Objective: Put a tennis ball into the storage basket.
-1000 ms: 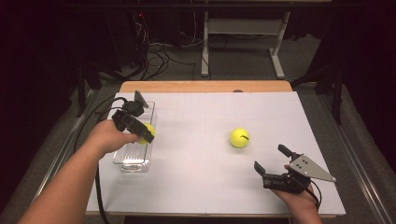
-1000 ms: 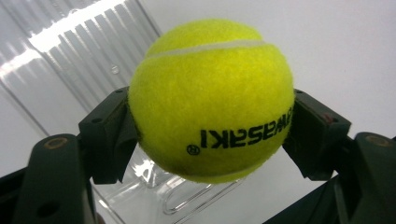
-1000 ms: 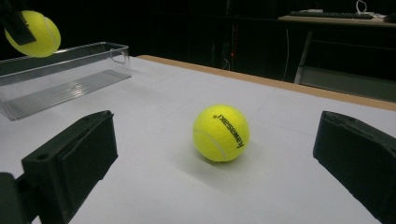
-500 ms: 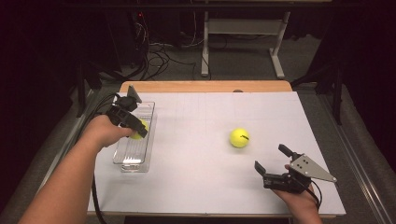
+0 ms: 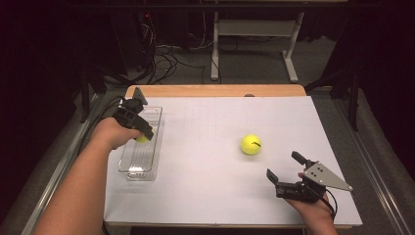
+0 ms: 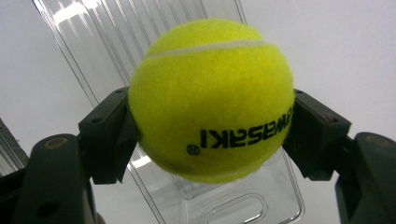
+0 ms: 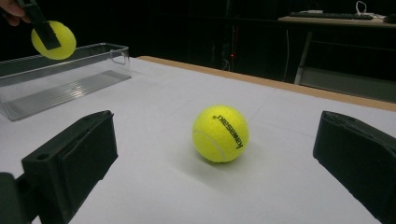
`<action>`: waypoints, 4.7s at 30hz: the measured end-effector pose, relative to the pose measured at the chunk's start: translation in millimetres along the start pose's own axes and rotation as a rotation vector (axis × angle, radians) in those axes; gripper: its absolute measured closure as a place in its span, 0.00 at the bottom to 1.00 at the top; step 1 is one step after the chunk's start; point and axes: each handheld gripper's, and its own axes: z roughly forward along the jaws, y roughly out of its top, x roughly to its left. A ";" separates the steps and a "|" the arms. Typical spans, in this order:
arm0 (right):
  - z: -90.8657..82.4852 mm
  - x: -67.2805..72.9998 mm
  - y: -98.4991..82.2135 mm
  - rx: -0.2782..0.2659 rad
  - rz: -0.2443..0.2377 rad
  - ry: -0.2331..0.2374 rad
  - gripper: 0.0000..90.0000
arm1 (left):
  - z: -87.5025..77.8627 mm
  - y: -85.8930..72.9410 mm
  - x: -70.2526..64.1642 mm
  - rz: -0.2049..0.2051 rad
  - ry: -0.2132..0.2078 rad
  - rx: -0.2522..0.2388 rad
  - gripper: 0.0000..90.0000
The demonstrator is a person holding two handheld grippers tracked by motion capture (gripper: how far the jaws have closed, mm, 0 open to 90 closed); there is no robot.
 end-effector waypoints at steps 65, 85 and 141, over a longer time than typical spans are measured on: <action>0.4 -0.7 -0.1 -0.006 0.005 0.010 0.00 | 7.8 11.4 -4.0 -0.011 0.048 -0.003 0.01; 0.8 -0.5 -0.2 -0.003 0.004 0.010 0.00 | 17.4 8.5 -23.5 0.032 0.074 0.032 0.01; 1.8 3.7 0.9 -0.002 -0.006 0.024 0.00 | 46.0 -58.9 -139.5 0.363 -0.057 -0.103 0.01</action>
